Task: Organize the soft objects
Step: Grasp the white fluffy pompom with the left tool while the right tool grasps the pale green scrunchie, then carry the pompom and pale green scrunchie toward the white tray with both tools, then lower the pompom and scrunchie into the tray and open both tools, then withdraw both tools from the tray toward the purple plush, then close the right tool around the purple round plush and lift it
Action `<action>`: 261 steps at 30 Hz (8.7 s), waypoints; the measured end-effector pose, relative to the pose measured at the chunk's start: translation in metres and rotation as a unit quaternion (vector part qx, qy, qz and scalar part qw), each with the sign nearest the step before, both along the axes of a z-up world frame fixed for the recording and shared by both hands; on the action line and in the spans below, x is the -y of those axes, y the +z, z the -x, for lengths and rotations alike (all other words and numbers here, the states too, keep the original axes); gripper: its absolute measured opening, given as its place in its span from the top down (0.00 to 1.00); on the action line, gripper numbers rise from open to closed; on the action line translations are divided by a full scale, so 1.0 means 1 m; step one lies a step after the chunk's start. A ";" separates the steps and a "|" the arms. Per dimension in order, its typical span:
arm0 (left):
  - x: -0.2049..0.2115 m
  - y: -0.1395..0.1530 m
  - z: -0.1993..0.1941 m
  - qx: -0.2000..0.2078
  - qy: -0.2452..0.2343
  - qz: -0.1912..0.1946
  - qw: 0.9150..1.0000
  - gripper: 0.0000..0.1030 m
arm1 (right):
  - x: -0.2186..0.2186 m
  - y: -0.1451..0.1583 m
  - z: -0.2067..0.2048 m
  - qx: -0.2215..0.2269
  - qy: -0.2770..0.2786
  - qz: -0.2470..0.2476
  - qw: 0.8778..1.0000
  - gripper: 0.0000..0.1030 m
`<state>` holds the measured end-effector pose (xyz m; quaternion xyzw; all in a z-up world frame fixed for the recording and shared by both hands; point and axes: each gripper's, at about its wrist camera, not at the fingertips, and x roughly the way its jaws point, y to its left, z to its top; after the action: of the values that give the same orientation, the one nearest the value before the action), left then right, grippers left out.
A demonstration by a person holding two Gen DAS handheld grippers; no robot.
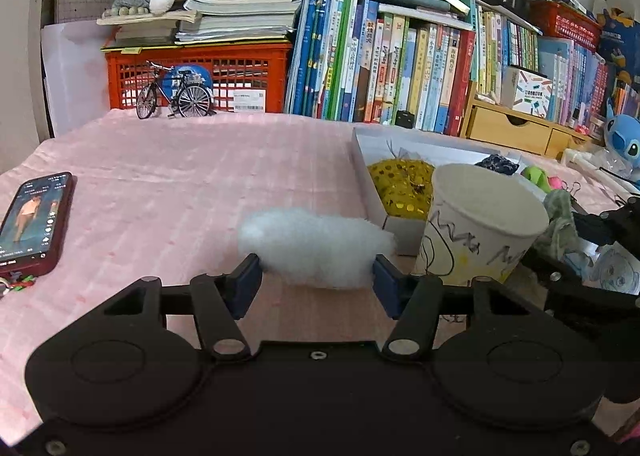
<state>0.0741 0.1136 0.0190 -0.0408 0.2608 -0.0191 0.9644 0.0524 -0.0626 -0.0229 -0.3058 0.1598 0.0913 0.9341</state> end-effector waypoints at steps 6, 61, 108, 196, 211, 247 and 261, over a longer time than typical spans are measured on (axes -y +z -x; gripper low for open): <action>-0.004 0.006 -0.001 0.003 0.001 0.014 1.000 0.75 | 0.006 0.009 0.000 0.012 -0.009 -0.015 1.000 0.57; -0.009 -0.014 -0.017 -0.012 0.029 -0.023 0.999 0.32 | 0.009 0.011 0.000 0.014 -0.023 -0.028 0.999 0.55; 0.085 0.088 -0.238 -0.126 -0.085 -0.040 0.988 0.31 | 0.096 0.110 -0.183 -0.171 -0.052 -0.279 0.943 0.55; 0.141 0.121 -0.037 0.012 -0.216 -0.025 0.976 0.11 | 0.182 0.134 -0.066 -0.170 -0.014 -0.365 0.915 0.14; 0.172 0.090 0.057 0.043 -0.259 -0.010 0.965 0.11 | 0.229 0.110 -0.036 -0.152 -0.069 -0.387 0.907 0.14; 0.328 -0.010 0.084 0.029 -0.152 -0.027 0.988 0.57 | 0.318 0.030 -0.060 -0.239 -0.097 -0.403 0.878 0.25; 0.339 -0.027 0.049 0.013 -0.026 0.070 0.997 0.56 | 0.328 0.010 -0.096 -0.335 -0.104 -0.455 0.818 0.59</action>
<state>0.0249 -0.2256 -0.0078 -0.1008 0.2472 -0.0633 0.9616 0.1482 -0.3904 -0.0128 0.2219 0.4343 0.1525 0.8596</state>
